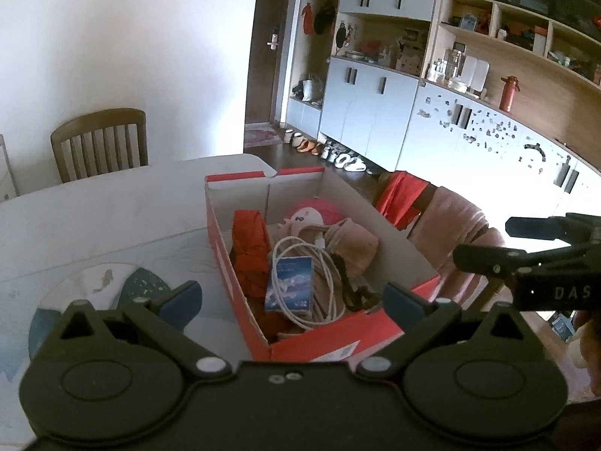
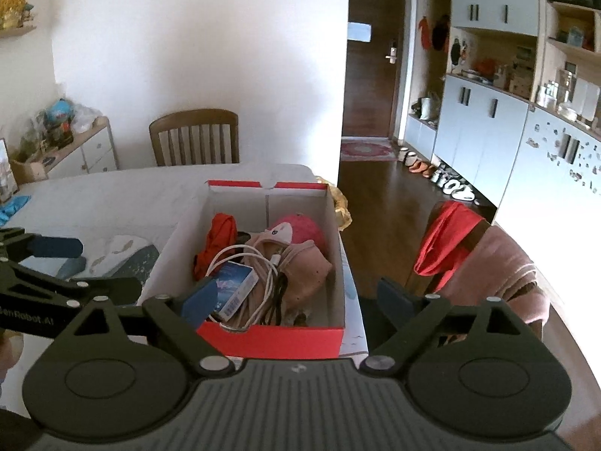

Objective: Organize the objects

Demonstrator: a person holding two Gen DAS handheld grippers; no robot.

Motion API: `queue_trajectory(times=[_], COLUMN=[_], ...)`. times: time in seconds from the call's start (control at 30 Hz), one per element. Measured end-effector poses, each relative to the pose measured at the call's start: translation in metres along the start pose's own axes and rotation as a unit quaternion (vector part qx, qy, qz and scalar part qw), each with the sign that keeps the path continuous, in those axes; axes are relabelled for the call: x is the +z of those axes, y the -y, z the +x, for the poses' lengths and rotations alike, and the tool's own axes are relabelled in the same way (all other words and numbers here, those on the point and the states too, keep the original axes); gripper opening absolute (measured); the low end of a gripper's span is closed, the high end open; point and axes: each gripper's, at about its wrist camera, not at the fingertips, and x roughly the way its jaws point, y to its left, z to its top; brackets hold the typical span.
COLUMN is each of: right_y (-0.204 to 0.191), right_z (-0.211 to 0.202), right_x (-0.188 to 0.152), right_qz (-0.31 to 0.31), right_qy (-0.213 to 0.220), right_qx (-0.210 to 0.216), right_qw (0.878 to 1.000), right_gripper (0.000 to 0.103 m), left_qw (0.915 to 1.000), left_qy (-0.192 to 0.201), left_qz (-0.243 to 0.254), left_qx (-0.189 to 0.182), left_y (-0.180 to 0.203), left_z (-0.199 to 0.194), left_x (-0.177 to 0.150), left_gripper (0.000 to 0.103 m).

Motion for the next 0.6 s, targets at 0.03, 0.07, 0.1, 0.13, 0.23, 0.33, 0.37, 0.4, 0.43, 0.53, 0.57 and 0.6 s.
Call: queue_trajectory(times=[0.03, 0.07, 0.1, 0.13, 0.23, 0.33, 0.37, 0.4, 0.43, 0.53, 0.57, 0.6], right_y=[-0.0007, -0.0016, -0.0024, -0.0029, -0.0032, -0.0029, -0.0028, -0.0027, -0.003, -0.0025, -0.0022, -0.0025], right_z=[-0.0009, -0.0015, -0.0021, -0.0028, -0.0032, -0.0047, -0.0052, -0.0057, -0.0063, -0.0058, -0.0054, -0.0048], right_x=[0.0, -0.0007, -0.0009, -0.0014, -0.0021, -0.0028, -0.0026, -0.0028, -0.0028, -0.0025, -0.0025, -0.0024], right_qz=[0.0, -0.001, -0.002, -0.002, 0.0, 0.002, 0.003, 0.003, 0.004, 0.005, 0.006, 0.007], right_qy=[0.002, 0.004, 0.005, 0.005, 0.005, 0.001, 0.001, 0.001, 0.001, -0.001, -0.002, -0.003], right_qx=[-0.001, -0.001, 0.0, -0.001, -0.002, -0.002, -0.003, -0.004, -0.005, -0.008, -0.007, -0.007], right_qw=[1.0, 1.0, 1.0, 1.0, 1.0, 1.0, 1.0, 1.0, 1.0, 1.0, 1.0, 1.0], right_gripper=[0.092, 0.092, 0.093, 0.093, 0.093, 0.093, 0.093, 0.093, 0.093, 0.093, 0.093, 0.093], left_qw=[1.0, 1.0, 1.0, 1.0, 1.0, 1.0, 1.0, 1.0, 1.0, 1.0, 1.0, 1.0], left_qy=[-0.001, -0.003, -0.004, -0.004, -0.004, -0.004, -0.003, -0.004, -0.003, -0.002, -0.002, -0.002], left_qz=[0.001, 0.001, 0.001, 0.0, 0.003, 0.002, 0.001, 0.001, 0.001, 0.003, 0.003, 0.002], left_qx=[0.0, 0.002, 0.002, -0.001, -0.003, -0.001, 0.0, -0.001, -0.001, 0.002, 0.003, 0.004], left_y=[0.0006, 0.001, 0.0008, 0.0005, 0.0012, 0.0009, 0.0003, 0.0002, 0.0001, -0.0004, -0.001, -0.0013], left_z=[-0.0002, 0.0001, 0.0, -0.0003, -0.0007, -0.0006, -0.0005, -0.0002, -0.0003, -0.0001, 0.0003, 0.0002], left_x=[-0.0008, -0.001, -0.0013, -0.0014, -0.0021, -0.0025, -0.0025, -0.0025, -0.0025, -0.0022, -0.0021, -0.0021], left_gripper=[0.102, 0.102, 0.102, 0.102, 0.102, 0.102, 0.102, 0.102, 0.102, 0.102, 0.102, 0.102])
